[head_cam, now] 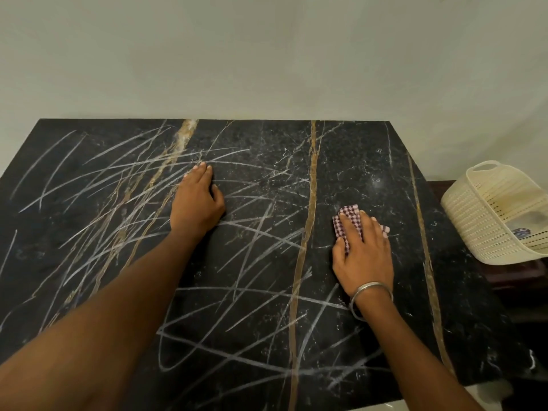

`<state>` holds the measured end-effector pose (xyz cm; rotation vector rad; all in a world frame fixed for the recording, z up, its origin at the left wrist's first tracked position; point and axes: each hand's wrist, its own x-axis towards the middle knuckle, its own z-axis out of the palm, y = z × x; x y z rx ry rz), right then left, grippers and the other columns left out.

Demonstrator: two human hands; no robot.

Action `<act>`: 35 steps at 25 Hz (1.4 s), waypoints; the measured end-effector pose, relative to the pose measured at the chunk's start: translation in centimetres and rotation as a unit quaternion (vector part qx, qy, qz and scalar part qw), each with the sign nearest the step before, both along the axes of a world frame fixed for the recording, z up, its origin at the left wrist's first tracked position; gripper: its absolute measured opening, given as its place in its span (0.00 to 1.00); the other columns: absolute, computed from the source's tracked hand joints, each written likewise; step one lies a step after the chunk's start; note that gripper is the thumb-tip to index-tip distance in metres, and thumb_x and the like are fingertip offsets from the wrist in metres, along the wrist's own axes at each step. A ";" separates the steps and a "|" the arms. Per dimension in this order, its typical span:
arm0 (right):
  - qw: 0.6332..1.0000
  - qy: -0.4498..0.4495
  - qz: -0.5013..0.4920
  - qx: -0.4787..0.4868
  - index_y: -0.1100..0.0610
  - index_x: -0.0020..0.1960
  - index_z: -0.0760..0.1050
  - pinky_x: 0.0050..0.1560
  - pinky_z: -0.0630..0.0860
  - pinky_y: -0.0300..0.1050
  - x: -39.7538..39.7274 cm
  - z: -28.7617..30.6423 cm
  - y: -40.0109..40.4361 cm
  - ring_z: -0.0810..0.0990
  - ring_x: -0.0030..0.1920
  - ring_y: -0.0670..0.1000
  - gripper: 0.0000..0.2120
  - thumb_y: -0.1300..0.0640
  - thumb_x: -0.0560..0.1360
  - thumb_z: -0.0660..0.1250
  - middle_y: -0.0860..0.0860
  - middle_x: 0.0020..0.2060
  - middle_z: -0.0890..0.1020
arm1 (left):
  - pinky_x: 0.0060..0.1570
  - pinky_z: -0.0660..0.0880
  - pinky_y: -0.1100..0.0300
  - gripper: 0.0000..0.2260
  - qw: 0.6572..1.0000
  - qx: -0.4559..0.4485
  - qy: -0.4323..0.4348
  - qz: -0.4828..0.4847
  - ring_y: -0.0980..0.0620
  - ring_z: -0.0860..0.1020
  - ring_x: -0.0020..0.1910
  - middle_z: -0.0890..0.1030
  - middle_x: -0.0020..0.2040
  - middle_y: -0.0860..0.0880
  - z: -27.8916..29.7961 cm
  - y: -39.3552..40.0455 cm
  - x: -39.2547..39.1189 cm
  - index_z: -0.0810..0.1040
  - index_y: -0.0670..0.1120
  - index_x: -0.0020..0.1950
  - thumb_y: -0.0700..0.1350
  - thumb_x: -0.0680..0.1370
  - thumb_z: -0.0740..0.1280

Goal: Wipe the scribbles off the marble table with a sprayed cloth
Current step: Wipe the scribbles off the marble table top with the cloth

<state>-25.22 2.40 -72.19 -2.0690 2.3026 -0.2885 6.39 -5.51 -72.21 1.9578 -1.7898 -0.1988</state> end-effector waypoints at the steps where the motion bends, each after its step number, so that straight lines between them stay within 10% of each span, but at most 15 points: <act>1: 1.000 0.000 -0.006 -0.005 0.46 0.75 0.60 0.75 0.55 0.58 0.2 0.0 0.1 0.55 0.76 0.55 0.27 0.45 0.76 0.49 0.52 0.76 0.58 | 0.75 0.57 0.51 0.23 1.000 0.000 -0.002 0.002 0.46 0.61 0.75 0.64 0.75 0.43 -0.1 0.0 0.0 0.64 0.41 0.75 0.46 0.81 0.57; 35: 0.996 -0.014 0.092 -0.002 0.44 0.75 0.59 0.75 0.54 0.56 2.9 -0.1 8.2 0.54 0.76 0.54 0.26 0.44 0.77 0.50 0.50 0.76 0.59 | 0.76 0.54 0.52 0.23 1.000 0.013 -0.011 -0.007 0.45 0.60 0.75 0.63 0.76 0.41 -0.4 0.0 0.2 0.62 0.40 0.76 0.47 0.82 0.54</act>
